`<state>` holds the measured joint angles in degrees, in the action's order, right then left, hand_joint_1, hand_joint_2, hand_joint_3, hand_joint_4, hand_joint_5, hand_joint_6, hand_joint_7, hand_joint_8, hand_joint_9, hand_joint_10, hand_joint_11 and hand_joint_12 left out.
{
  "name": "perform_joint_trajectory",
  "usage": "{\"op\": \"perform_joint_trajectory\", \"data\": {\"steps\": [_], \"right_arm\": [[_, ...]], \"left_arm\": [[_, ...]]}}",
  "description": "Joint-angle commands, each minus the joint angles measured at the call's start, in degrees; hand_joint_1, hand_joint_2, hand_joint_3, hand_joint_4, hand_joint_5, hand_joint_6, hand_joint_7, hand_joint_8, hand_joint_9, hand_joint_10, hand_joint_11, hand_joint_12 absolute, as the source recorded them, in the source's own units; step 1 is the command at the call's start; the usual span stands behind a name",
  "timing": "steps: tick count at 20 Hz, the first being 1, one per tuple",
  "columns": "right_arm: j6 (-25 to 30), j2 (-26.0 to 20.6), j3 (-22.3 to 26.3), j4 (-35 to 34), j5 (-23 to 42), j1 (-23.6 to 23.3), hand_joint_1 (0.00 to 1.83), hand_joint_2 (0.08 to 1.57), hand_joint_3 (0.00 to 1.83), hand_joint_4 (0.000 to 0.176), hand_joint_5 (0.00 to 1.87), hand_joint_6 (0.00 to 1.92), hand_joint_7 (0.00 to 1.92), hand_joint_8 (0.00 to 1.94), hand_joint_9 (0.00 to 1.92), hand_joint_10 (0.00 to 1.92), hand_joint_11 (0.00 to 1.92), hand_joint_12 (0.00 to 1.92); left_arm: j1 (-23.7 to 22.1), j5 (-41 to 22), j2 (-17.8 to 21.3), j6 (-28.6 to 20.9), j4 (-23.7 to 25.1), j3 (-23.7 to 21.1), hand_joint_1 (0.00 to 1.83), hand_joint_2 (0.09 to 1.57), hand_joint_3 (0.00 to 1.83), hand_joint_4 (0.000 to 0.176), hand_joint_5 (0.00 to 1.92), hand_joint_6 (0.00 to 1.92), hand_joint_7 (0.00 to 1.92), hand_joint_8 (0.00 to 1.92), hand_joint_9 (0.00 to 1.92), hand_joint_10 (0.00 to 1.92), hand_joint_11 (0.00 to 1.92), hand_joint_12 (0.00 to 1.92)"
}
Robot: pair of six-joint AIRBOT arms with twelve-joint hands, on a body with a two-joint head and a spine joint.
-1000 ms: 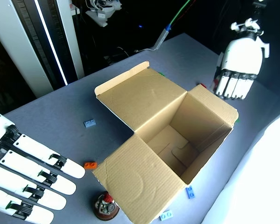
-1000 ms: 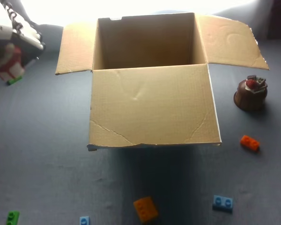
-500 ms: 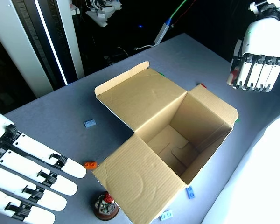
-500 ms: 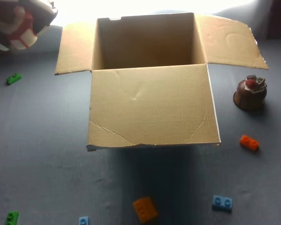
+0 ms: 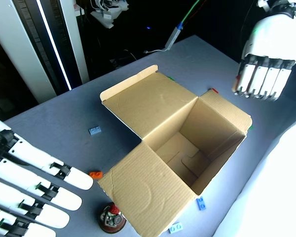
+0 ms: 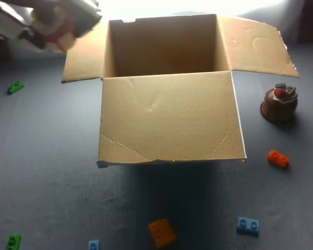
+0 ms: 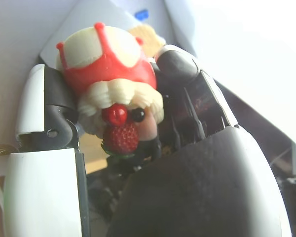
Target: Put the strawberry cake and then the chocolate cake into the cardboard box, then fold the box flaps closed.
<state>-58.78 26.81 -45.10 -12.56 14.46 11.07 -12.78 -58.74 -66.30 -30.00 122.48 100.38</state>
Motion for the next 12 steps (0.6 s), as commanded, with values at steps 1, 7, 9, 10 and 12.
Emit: {"op": "perform_joint_trajectory", "data": {"steps": [1,7,9,10,12], "right_arm": [[-0.1,-0.5,-0.1,-0.2,6.9,0.1,1.08,1.03,0.00,0.022,0.09,0.00,0.11,0.00,0.09,0.00,0.00,0.29],[-0.1,-0.2,-0.2,-0.2,6.6,1.7,1.07,1.03,0.00,0.018,0.09,0.01,0.11,0.00,0.09,0.00,0.00,0.38],[-0.1,-0.1,-0.2,-0.2,6.3,2.0,1.08,1.01,0.00,0.017,0.09,0.00,0.12,0.00,0.09,0.00,0.00,0.39],[-0.2,-0.1,-0.2,-0.2,6.3,2.1,1.07,1.02,0.00,0.017,0.09,0.00,0.12,0.00,0.09,0.00,0.00,0.38],[-0.1,0.0,-0.2,-0.5,6.3,2.2,1.04,1.03,0.00,0.012,0.07,0.00,0.10,0.00,0.08,0.00,0.00,0.34]], "left_arm": [[-1.1,2.6,0.4,0.7,-3.6,0.0,1.27,1.35,0.00,0.000,0.55,1.51,0.49,1.75,0.56,1.86,0.49,1.92],[-1.7,3.6,-3.1,1.3,-2.1,-1.8,1.27,1.36,0.00,0.000,0.56,1.51,0.46,1.77,0.56,1.86,0.45,1.92],[-1.5,3.6,-4.0,1.3,-1.8,-2.5,1.09,1.36,0.00,0.000,0.60,1.50,0.51,1.83,0.48,1.91,0.49,1.92],[-1.5,3.6,-4.5,1.2,-1.6,-2.8,1.08,1.37,0.00,0.000,0.59,1.52,0.51,1.83,0.48,1.92,0.49,1.92],[-1.1,4.3,-5.5,1.2,-1.1,-3.0,1.26,1.35,0.01,0.000,0.56,1.49,0.46,1.80,0.55,1.87,0.48,1.92]]}}
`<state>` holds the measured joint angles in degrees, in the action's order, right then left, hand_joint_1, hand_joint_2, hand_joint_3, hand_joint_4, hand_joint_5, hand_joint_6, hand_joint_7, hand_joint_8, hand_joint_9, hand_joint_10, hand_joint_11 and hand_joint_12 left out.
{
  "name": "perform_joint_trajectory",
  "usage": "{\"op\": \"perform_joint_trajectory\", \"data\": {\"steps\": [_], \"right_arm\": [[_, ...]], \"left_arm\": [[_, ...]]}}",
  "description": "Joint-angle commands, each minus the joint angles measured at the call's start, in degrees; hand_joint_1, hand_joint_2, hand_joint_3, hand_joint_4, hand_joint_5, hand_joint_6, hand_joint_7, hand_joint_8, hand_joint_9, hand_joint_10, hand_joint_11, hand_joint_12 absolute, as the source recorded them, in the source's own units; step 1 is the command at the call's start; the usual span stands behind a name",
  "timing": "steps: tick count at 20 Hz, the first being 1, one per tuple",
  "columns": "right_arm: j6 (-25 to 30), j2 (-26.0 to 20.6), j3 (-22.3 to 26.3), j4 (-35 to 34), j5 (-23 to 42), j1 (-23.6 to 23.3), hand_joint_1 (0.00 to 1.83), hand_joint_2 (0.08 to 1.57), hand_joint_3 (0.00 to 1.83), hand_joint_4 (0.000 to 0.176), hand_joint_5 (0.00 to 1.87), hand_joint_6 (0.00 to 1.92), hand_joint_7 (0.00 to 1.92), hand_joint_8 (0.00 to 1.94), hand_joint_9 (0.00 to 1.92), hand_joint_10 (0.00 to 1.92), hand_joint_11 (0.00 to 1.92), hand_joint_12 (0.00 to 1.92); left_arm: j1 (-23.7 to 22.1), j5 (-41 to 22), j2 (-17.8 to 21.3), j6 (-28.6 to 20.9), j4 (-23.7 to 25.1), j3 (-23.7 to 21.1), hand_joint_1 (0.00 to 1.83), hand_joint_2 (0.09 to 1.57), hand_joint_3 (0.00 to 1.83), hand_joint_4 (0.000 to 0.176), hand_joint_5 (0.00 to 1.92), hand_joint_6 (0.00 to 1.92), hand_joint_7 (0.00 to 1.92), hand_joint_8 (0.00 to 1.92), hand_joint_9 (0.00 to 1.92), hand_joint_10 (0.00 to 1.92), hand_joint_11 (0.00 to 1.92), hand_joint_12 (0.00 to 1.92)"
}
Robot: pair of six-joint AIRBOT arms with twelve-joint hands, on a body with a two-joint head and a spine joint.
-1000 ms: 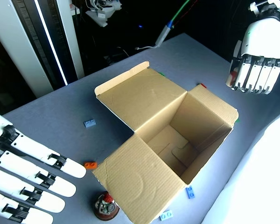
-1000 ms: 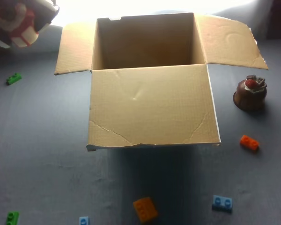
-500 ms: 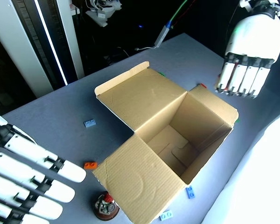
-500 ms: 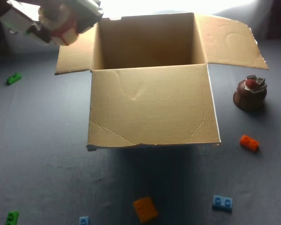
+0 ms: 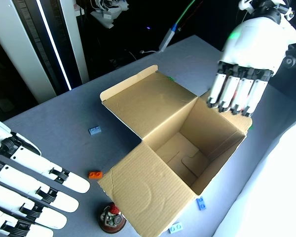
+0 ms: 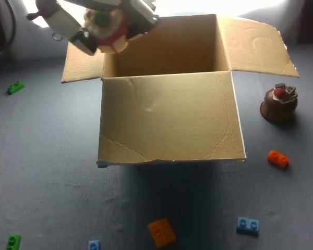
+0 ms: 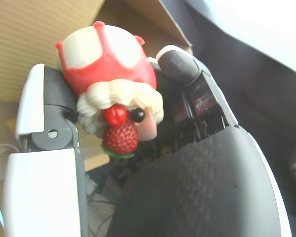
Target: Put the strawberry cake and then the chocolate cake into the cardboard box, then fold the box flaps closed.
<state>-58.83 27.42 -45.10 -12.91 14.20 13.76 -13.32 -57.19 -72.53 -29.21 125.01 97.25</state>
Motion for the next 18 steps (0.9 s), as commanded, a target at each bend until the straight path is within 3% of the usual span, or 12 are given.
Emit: {"op": "perform_joint_trajectory", "data": {"steps": [1,3,5,9,10,12,13,14,16,17,18], "right_arm": [[-0.1,-0.6,-0.2,-0.9,6.6,-0.5,1.04,1.03,0.00,0.012,0.07,0.00,0.10,0.00,0.08,0.00,0.00,0.34],[-0.1,-0.6,-0.2,-3.2,6.8,-0.5,1.05,1.02,0.00,0.021,0.06,0.00,0.08,0.00,0.08,0.00,0.00,0.26],[-0.1,-0.5,-0.2,-3.3,7.0,-0.3,1.05,1.01,0.00,0.017,0.07,0.00,0.09,0.00,0.08,0.00,0.00,0.22],[-1.8,0.6,-0.2,-3.3,11.2,2.9,1.05,1.01,0.00,0.013,0.09,0.01,0.10,0.00,0.10,0.00,0.00,0.33],[-2.5,1.0,-0.2,-3.3,13.0,4.2,1.03,1.02,0.00,0.016,0.07,0.00,0.08,0.00,0.09,0.00,0.00,0.31],[-2.7,1.6,-0.2,-3.3,14.7,6.8,1.02,1.02,0.00,0.015,0.07,0.00,0.08,0.00,0.09,0.00,0.00,0.30],[-2.7,1.8,-0.2,-3.4,14.6,6.9,1.02,1.02,0.00,0.013,0.07,0.00,0.09,0.00,0.09,0.00,0.00,0.28],[-2.7,2.1,-0.4,-4.7,14.2,6.9,1.03,1.01,0.00,0.012,0.08,0.01,0.10,0.01,0.10,0.00,0.00,0.28],[-2.7,3.2,-1.1,-7.7,12.5,6.9,1.02,1.02,0.00,0.008,0.08,0.00,0.08,0.00,0.08,0.00,0.00,0.29],[-2.7,3.8,-1.7,-9.0,11.3,6.8,1.02,1.02,0.00,0.008,0.08,0.00,0.08,0.00,0.08,0.00,0.00,0.29],[-2.7,4.6,-2.5,-10.8,9.7,6.8,1.03,1.02,0.00,0.013,0.06,0.00,0.07,0.00,0.07,0.00,0.00,0.26]], "left_arm": [[-0.3,2.9,0.3,0.5,-3.3,0.1,1.26,1.35,0.01,0.000,0.56,1.49,0.46,1.80,0.55,1.87,0.48,1.92],[0.5,3.2,-0.8,0.7,-2.9,0.0,1.26,1.37,0.01,0.000,0.53,1.54,0.45,1.81,0.53,1.89,0.46,1.92],[1.2,3.5,-1.6,1.0,-2.5,0.1,1.25,1.38,0.01,0.000,0.50,1.62,0.42,1.81,0.52,1.89,0.46,1.92],[2.6,4.3,-2.8,1.4,-2.1,0.1,1.26,1.37,0.00,0.000,0.54,1.56,0.44,1.80,0.53,1.88,0.47,1.92],[2.9,4.6,-3.1,1.6,-2.0,0.1,1.08,1.39,0.01,0.000,0.49,1.66,0.51,1.78,0.43,1.86,0.47,1.92],[3.4,5.0,-4.0,1.8,-1.7,0.6,0.99,1.43,0.01,0.013,0.43,1.74,0.48,1.84,0.30,1.83,0.38,1.92],[3.6,5.2,-4.3,1.9,-1.7,0.7,0.90,1.32,0.00,0.000,0.19,1.41,0.22,1.54,0.22,1.74,0.29,1.92],[3.7,5.3,-4.5,2.0,-1.7,0.8,0.82,1.23,0.00,0.000,0.19,1.06,0.25,1.15,0.22,1.51,0.22,1.84],[3.9,5.4,-4.7,2.1,-1.7,0.8,0.64,1.11,0.00,0.000,0.27,0.43,0.41,0.36,0.32,0.84,0.06,1.53],[3.9,5.5,-4.7,2.2,-1.6,0.8,0.64,1.11,0.00,0.000,0.27,0.43,0.41,0.36,0.32,0.84,0.06,1.53],[3.9,5.5,-4.8,2.3,-1.6,0.9,0.57,1.03,0.00,0.005,0.33,0.10,0.41,0.04,0.38,0.30,0.02,1.29]]}}
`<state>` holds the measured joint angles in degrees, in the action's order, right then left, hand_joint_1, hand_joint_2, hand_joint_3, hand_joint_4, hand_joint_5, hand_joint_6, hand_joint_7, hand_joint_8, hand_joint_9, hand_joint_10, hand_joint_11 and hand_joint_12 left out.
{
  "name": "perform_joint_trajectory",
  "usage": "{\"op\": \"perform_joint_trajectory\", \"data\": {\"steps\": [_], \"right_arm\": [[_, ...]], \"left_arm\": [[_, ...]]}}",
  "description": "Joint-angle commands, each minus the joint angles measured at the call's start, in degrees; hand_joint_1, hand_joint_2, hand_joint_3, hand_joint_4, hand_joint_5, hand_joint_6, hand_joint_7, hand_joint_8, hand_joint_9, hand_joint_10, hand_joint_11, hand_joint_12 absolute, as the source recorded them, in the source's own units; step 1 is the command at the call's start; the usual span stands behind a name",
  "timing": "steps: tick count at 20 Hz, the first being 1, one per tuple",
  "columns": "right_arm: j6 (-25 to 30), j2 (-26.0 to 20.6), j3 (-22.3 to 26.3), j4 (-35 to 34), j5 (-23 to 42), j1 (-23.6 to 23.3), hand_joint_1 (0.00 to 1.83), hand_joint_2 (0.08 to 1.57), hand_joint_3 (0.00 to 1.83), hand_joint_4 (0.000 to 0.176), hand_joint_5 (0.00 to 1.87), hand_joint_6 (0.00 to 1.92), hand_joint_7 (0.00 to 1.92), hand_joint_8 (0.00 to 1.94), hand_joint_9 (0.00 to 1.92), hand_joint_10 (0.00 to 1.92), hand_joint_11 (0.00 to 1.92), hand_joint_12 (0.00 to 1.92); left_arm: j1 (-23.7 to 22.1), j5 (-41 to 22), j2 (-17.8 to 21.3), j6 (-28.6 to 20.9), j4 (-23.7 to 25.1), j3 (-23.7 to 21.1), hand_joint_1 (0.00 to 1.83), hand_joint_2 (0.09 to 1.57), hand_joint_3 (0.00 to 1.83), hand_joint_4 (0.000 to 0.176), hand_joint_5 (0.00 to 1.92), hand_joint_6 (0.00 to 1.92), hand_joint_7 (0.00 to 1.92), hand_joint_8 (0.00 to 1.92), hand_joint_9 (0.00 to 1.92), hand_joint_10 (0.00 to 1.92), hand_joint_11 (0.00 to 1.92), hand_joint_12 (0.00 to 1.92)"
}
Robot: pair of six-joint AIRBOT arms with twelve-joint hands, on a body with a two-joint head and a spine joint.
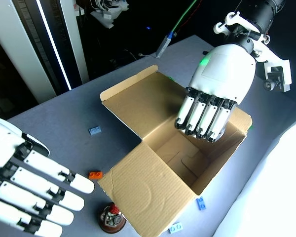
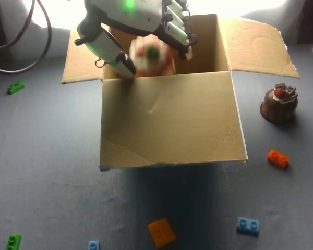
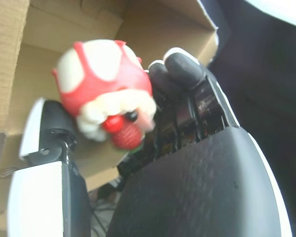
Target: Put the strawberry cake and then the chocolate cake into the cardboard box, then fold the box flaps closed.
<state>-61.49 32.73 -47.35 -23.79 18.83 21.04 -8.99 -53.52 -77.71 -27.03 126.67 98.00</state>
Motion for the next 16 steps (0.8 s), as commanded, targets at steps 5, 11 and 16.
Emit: {"op": "perform_joint_trajectory", "data": {"steps": [5,11,16], "right_arm": [[0.0,1.4,-3.2,-7.0,2.9,-1.3,1.02,1.02,0.00,0.012,0.06,0.00,0.08,0.00,0.06,0.00,0.00,0.27],[0.1,6.5,-9.6,-14.3,-2.8,-4.2,1.03,1.01,0.00,0.005,0.04,0.00,0.08,0.00,0.07,0.00,0.00,0.27],[0.4,12.1,-14.5,-15.2,-0.1,-2.2,1.09,0.99,0.00,0.017,0.05,0.00,0.08,0.00,0.07,0.00,0.00,0.26]], "left_arm": [[-1.2,2.0,0.3,0.7,-2.5,1.1,0.39,0.90,0.00,0.073,0.11,0.00,0.12,0.00,0.17,0.00,0.00,0.90],[-3.2,1.9,0.3,1.5,-1.8,4.2,0.29,0.98,0.02,0.055,0.09,0.00,0.10,0.00,0.14,0.00,0.00,0.67],[-4.4,0.7,2.4,1.5,-1.4,5.2,0.17,1.05,0.02,0.048,0.11,0.01,0.12,0.00,0.13,0.00,0.00,0.51]]}}
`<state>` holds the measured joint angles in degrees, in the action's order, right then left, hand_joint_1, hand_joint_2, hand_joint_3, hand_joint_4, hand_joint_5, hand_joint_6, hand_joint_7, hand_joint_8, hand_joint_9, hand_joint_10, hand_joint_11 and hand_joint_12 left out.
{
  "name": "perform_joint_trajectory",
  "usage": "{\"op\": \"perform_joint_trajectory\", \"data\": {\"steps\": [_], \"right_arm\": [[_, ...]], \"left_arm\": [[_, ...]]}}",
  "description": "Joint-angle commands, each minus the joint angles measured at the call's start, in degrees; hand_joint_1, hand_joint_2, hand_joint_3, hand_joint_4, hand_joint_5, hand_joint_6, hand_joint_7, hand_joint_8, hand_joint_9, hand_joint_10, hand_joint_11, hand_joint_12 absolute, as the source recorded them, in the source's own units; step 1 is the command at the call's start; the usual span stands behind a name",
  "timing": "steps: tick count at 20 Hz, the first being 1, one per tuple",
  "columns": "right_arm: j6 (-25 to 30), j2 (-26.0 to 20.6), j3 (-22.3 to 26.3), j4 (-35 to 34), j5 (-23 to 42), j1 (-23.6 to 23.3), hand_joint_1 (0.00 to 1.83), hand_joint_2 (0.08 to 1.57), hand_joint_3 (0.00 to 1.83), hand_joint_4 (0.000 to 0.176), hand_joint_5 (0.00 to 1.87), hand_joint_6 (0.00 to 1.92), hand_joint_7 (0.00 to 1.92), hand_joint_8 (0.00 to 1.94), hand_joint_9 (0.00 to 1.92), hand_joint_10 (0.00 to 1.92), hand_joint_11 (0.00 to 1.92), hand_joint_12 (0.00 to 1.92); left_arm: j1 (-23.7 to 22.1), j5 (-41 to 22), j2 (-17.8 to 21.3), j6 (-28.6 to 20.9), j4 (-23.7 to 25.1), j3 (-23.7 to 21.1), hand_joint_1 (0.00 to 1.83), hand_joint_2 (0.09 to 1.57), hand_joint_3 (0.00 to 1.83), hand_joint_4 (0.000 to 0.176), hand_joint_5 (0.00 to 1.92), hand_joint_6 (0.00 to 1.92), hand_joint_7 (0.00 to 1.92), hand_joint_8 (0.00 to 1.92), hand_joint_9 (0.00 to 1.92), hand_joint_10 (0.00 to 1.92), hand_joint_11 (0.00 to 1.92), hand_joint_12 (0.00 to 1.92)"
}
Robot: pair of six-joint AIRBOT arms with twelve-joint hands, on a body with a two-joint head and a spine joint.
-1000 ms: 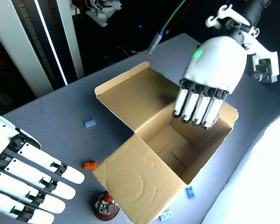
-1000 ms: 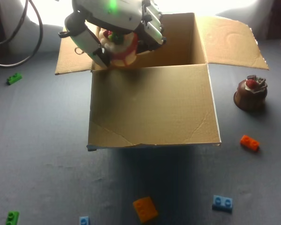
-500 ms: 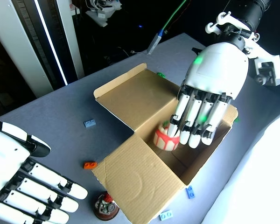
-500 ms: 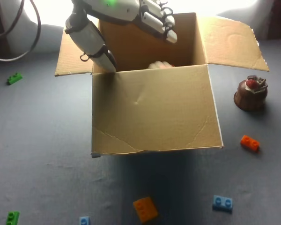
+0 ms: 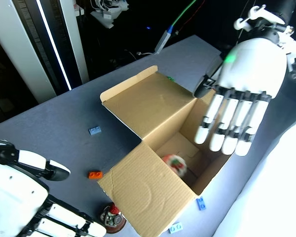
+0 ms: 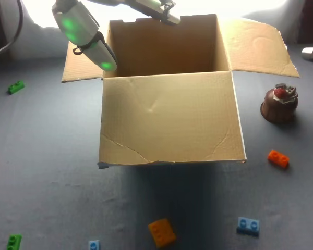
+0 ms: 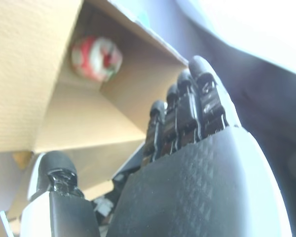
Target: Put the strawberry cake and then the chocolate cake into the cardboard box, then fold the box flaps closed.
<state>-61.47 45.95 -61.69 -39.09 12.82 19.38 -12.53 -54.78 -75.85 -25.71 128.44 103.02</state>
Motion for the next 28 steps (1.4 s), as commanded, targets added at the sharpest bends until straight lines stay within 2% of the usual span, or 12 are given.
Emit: {"op": "perform_joint_trajectory", "data": {"steps": [1,5,8,9,11,13,15,16,17,19,22,28], "right_arm": [[0.4,-0.2,-1.1,-0.2,6.2,-0.2,1.11,0.99,0.00,0.018,0.06,0.00,0.09,0.00,0.08,0.01,0.00,0.30],[0.4,5.8,-7.7,-2.4,7.4,1.8,1.15,1.00,0.00,0.018,0.08,0.00,0.11,0.00,0.09,0.00,0.00,0.27],[0.4,9.7,-12.0,-2.6,7.8,2.9,1.11,1.01,0.00,0.020,0.08,0.00,0.11,0.00,0.10,0.00,0.00,0.29],[0.4,10.8,-13.1,-2.6,7.9,3.2,1.11,1.01,0.00,0.020,0.06,0.00,0.08,0.00,0.08,0.00,0.00,0.26],[0.0,12.9,-14.8,-2.7,7.9,3.4,1.14,1.00,0.00,0.017,0.06,0.00,0.08,0.00,0.07,0.00,0.00,0.24],[0.0,14.6,-16.0,-2.7,8.7,3.3,1.13,1.01,0.00,0.017,0.08,0.01,0.09,0.01,0.08,0.01,0.00,0.24],[0.0,16.0,-17.0,-2.7,9.2,3.2,1.12,1.01,0.00,0.016,0.07,0.00,0.08,0.00,0.06,0.00,0.00,0.21],[-0.1,17.0,-17.7,-2.7,9.2,3.4,1.12,1.02,0.00,0.010,0.07,0.00,0.07,0.00,0.05,0.00,0.00,0.18],[-0.1,17.5,-18.0,-2.7,9.2,3.4,1.16,1.01,0.00,0.009,0.09,0.01,0.09,0.01,0.06,0.00,0.00,0.18],[-0.4,18.6,-18.4,-2.7,9.5,3.4,1.11,1.01,0.00,0.008,0.12,0.01,0.12,0.01,0.08,0.01,0.00,0.23],[-0.6,19.5,-18.5,-2.7,10.0,3.0,1.10,1.02,0.00,0.001,0.10,0.00,0.13,0.00,0.08,0.01,0.00,0.26],[-1.2,19.6,-18.5,-2.5,10.2,2.4,1.06,1.05,0.00,0.008,0.07,0.00,0.12,0.00,0.09,0.01,0.00,0.34]], "left_arm": [[-0.9,1.8,1.3,0.1,-3.2,0.0,0.14,1.06,0.02,0.048,0.10,0.00,0.11,0.00,0.12,0.00,0.00,0.48],[-0.9,-0.3,6.5,-1.0,-3.3,-0.5,0.13,1.08,0.01,0.042,0.11,0.00,0.11,0.00,0.11,0.00,0.00,0.47],[-0.9,-2.5,9.7,-2.4,-3.0,0.0,0.09,1.09,0.01,0.041,0.10,0.00,0.11,0.00,0.10,0.00,0.00,0.46],[-0.9,-3.0,10.6,-2.9,-3.0,0.2,0.09,1.09,0.01,0.033,0.12,0.01,0.12,0.00,0.11,0.00,0.00,0.50],[-0.9,-4.0,12.8,-4.4,-2.8,0.2,0.07,1.10,0.01,0.030,0.11,0.00,0.12,0.00,0.11,0.00,0.00,0.46],[-0.9,-4.4,14.7,-5.2,-2.8,0.1,0.03,1.13,0.02,0.024,0.10,0.00,0.12,0.00,0.10,0.00,0.00,0.46],[-0.3,-4.6,16.4,-5.6,-2.8,0.4,0.00,1.20,0.03,0.008,0.09,0.00,0.12,0.00,0.10,0.00,0.00,0.44],[0.3,-4.8,17.2,-6.0,-2.8,0.7,0.00,1.22,0.04,0.001,0.09,0.00,0.12,0.00,0.10,0.00,0.00,0.44],[0.9,-4.8,17.8,-6.2,-2.8,0.8,0.00,1.25,0.03,0.000,0.08,0.00,0.12,0.00,0.10,0.00,0.00,0.42],[2.8,-5.0,19.5,-6.3,-3.5,0.2,0.00,1.30,0.02,0.000,0.08,0.00,0.12,0.00,0.10,0.00,0.00,0.38],[6.3,-4.7,22.2,-6.3,-5.5,-2.0,0.00,1.31,0.01,0.000,0.06,0.00,0.11,0.00,0.10,0.00,0.00,0.34],[9.1,-4.7,25.2,-6.3,-10.9,-4.4,0.00,1.33,0.01,0.000,0.08,0.01,0.13,0.00,0.12,0.00,0.00,0.36]]}}
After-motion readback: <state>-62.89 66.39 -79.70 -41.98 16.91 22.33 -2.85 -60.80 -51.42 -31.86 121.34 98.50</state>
